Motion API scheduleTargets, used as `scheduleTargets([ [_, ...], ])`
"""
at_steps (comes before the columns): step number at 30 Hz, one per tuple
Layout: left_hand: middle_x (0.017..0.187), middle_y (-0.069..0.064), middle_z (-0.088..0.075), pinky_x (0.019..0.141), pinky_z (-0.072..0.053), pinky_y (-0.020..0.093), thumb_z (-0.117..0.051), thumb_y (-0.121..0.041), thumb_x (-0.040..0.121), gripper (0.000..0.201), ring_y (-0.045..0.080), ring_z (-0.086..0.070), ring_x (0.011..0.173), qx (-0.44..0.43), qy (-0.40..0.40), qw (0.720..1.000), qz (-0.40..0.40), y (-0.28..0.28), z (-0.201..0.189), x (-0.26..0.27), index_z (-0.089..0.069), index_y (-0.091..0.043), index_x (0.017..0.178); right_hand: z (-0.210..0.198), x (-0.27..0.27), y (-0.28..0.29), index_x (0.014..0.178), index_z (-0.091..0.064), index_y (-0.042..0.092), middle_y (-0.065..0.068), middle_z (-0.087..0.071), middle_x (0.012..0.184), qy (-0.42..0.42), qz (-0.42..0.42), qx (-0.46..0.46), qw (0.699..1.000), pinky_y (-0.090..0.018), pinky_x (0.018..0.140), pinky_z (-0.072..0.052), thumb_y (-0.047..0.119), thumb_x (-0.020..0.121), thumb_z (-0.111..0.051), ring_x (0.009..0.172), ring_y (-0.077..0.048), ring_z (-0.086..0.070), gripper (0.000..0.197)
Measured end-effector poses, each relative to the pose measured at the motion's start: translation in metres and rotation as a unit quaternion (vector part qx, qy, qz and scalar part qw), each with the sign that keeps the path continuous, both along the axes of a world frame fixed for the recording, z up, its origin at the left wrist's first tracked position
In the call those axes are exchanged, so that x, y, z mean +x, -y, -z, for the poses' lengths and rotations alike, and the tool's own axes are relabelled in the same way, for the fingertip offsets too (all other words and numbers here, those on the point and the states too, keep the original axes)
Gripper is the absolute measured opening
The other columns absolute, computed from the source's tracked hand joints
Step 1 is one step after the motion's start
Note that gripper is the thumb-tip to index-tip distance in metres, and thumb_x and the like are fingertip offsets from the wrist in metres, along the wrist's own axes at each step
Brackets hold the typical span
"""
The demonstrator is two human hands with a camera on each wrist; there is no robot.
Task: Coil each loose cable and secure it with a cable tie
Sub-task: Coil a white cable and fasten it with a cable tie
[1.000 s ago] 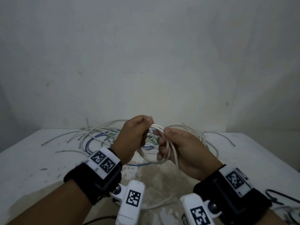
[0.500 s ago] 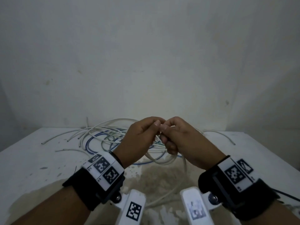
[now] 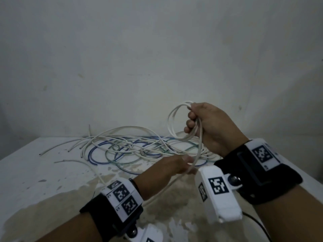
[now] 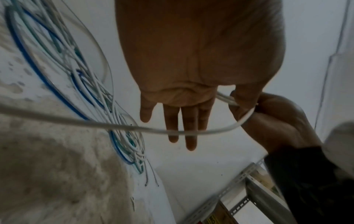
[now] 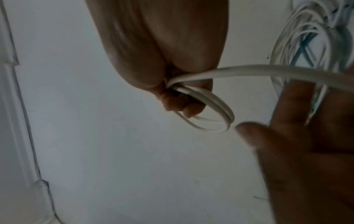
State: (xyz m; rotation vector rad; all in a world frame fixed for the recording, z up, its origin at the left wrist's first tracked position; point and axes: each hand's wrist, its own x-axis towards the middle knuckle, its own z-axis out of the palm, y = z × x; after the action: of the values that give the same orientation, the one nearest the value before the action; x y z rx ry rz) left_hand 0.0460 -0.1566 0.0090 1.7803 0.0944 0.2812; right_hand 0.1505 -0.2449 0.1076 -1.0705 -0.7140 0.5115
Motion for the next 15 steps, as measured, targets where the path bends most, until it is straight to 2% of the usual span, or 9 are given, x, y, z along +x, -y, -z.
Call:
scheduleTargets([
  [1, 0.093, 0.007, -0.070, 0.090, -0.048, 0.034, -0.049, -0.052, 0.090, 0.043, 0.022, -0.066, 0.089, 0.010, 0.016, 1.000, 0.014, 0.003, 0.001, 0.001, -0.070, -0.015, 0.095, -0.004, 0.001, 0.001, 0.086, -0.049, 0.007, -0.003, -0.044, 0.062, 0.001, 0.003, 0.004, 1.000, -0.025, 0.043, -0.045, 0.013, 0.101, -0.040, 0.040, -0.009, -0.041, 0.019],
  [3, 0.068, 0.002, -0.058, 0.069, -0.049, 0.030, -0.049, -0.044, 0.095, 0.037, 0.016, -0.057, 0.063, 0.009, 0.034, 0.999, 0.015, 0.005, -0.003, 0.001, -0.069, -0.023, 0.071, -0.010, 0.005, 0.005, 0.088, -0.051, 0.006, -0.002, -0.044, 0.063, -0.001, -0.002, 0.007, 1.000, -0.024, 0.042, -0.043, 0.016, 0.101, -0.040, 0.038, -0.007, -0.039, 0.020],
  [4, 0.061, -0.002, -0.052, 0.062, -0.048, 0.029, -0.047, -0.040, 0.097, 0.038, 0.012, -0.051, 0.057, 0.032, 0.039, 0.999, 0.000, 0.002, -0.006, 0.002, -0.066, -0.024, 0.068, -0.014, 0.007, 0.008, 0.088, -0.051, 0.006, -0.002, -0.044, 0.063, -0.003, -0.004, 0.011, 1.000, -0.023, 0.041, -0.042, 0.016, 0.101, -0.040, 0.038, -0.006, -0.037, 0.020],
  [6, 0.055, -0.010, -0.045, 0.052, -0.043, 0.027, -0.045, -0.032, 0.099, 0.034, 0.008, -0.044, 0.050, 0.129, 0.037, 0.990, -0.037, -0.011, -0.005, 0.002, -0.063, -0.022, 0.073, -0.023, 0.014, 0.018, 0.090, -0.051, 0.005, 0.000, -0.045, 0.061, -0.004, 0.003, 0.019, 1.000, -0.020, 0.041, -0.040, 0.017, 0.101, -0.039, 0.037, -0.006, -0.035, 0.021],
  [8, 0.054, -0.010, -0.043, 0.049, -0.039, 0.027, -0.044, -0.030, 0.100, 0.031, 0.009, -0.041, 0.047, 0.201, 0.011, 0.978, -0.058, -0.031, -0.001, -0.002, -0.061, -0.022, 0.076, -0.031, 0.023, 0.031, 0.093, -0.051, 0.005, 0.002, -0.045, 0.059, 0.009, 0.011, 0.021, 1.000, -0.019, 0.042, -0.039, 0.018, 0.102, -0.039, 0.037, -0.006, -0.035, 0.020],
  [10, 0.056, -0.005, -0.044, 0.050, -0.037, 0.029, -0.044, -0.033, 0.100, 0.032, 0.013, -0.040, 0.047, 0.207, -0.032, 0.974, -0.084, -0.051, 0.004, -0.006, -0.062, -0.022, 0.076, -0.036, 0.031, 0.044, 0.095, -0.052, 0.005, 0.004, -0.046, 0.056, 0.027, 0.004, 0.017, 0.999, -0.021, 0.045, -0.041, 0.019, 0.102, -0.038, 0.039, -0.006, -0.035, 0.021],
  [13, 0.057, -0.005, -0.044, 0.050, -0.033, 0.025, -0.047, -0.033, 0.098, 0.033, 0.012, -0.038, 0.048, 0.194, -0.077, 0.968, -0.141, -0.073, 0.000, -0.011, -0.065, -0.016, 0.076, -0.034, 0.034, 0.058, 0.099, -0.055, 0.003, 0.005, -0.044, 0.057, 0.036, -0.025, 0.011, 0.999, -0.023, 0.047, -0.043, 0.019, 0.101, -0.037, 0.041, -0.007, -0.034, 0.024],
  [15, 0.059, -0.001, -0.048, 0.051, -0.035, 0.023, -0.051, -0.032, 0.097, 0.032, 0.011, -0.042, 0.051, 0.243, -0.086, 0.952, -0.167, -0.082, -0.011, -0.013, -0.069, -0.010, 0.081, -0.029, 0.032, 0.064, 0.099, -0.056, 0.001, 0.004, -0.042, 0.057, 0.042, -0.044, 0.002, 0.998, -0.023, 0.046, -0.041, 0.020, 0.100, -0.038, 0.041, -0.007, -0.033, 0.025],
])
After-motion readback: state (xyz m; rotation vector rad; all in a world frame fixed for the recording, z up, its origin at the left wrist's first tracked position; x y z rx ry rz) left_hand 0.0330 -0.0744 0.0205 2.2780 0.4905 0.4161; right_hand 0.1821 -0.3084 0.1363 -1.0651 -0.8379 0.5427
